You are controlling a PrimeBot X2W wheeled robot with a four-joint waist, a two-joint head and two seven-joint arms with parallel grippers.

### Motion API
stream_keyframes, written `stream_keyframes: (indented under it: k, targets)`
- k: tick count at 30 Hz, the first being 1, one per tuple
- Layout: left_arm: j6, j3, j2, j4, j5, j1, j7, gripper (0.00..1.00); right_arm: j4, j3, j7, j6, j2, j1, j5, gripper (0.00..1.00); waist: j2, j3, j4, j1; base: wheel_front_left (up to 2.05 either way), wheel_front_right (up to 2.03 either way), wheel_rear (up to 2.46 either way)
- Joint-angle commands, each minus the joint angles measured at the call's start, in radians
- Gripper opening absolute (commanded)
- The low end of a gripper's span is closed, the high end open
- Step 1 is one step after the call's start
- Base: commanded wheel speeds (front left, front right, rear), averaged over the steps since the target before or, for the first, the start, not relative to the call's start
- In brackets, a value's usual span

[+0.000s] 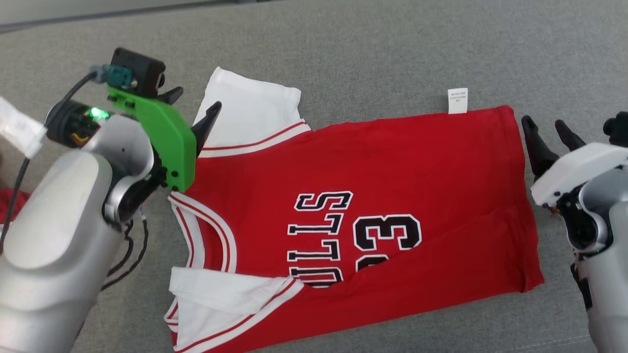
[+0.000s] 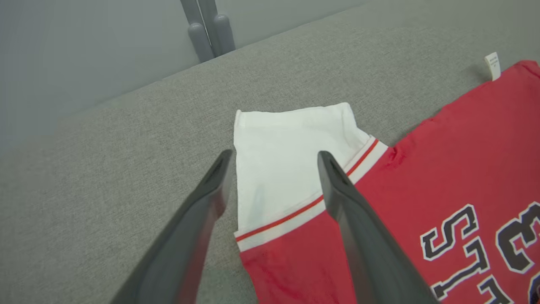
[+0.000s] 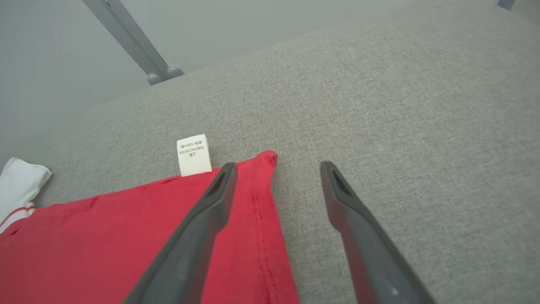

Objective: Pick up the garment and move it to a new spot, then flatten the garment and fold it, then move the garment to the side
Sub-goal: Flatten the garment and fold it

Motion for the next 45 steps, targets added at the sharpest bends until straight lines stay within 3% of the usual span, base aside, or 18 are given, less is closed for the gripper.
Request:
stream_keyframes:
  k: [1,13,27,29,30,31,32,45]
  targets:
    - [-0.013,-0.013,-0.011,0.032,-0.027,-0.051,0.026,1.00,0.034,0.014,0.019,0.000,0.005,-0.047,0.010,1.00,0.0000,0.085,-0.028,-0.0001,0.00,0.00,0.00]
    - [-0.031,-0.165,0.006,0.221,-0.136,-0.328,0.132,1.00,0.214,0.171,0.094,0.000,-0.003,-0.278,0.088,1.00,0.0000,0.180,-0.079,-0.0001,0.00,0.00,0.00]
    - [-0.031,-0.253,0.068,0.426,-0.196,-0.445,0.107,1.00,0.171,0.307,0.097,0.000,-0.034,-0.342,0.189,1.00,0.0000,0.218,-0.144,-0.0001,0.00,0.00,0.00]
    - [-0.031,-0.263,0.067,0.455,-0.203,-0.449,0.108,1.00,0.165,0.316,0.089,0.000,-0.037,-0.344,0.196,0.73,0.0000,0.218,-0.148,-0.0001,0.00,0.00,0.00]
    - [-0.031,-0.267,0.065,0.467,-0.206,-0.449,0.107,0.62,0.160,0.322,0.084,0.000,-0.039,-0.345,0.199,0.36,0.0000,0.218,-0.148,-0.0001,0.00,0.00,0.00]
    - [-0.031,-0.270,0.063,0.475,-0.207,-0.451,0.102,0.25,0.156,0.328,0.077,0.000,-0.042,-0.346,0.200,0.20,0.0000,0.217,-0.148,-0.0001,0.00,0.00,0.00]
    - [-0.031,-0.275,0.062,0.482,-0.211,-0.454,0.099,0.00,0.155,0.333,0.069,0.000,-0.045,-0.345,0.202,0.00,0.0000,0.215,-0.148,-0.0001,0.00,0.00,0.00]
    - [-0.031,-0.337,0.062,0.490,-0.280,-0.444,-0.003,0.00,0.236,0.296,-0.090,0.000,-0.063,-0.310,0.178,0.00,0.0000,0.104,-0.088,-0.0001,0.00,0.00,0.00]
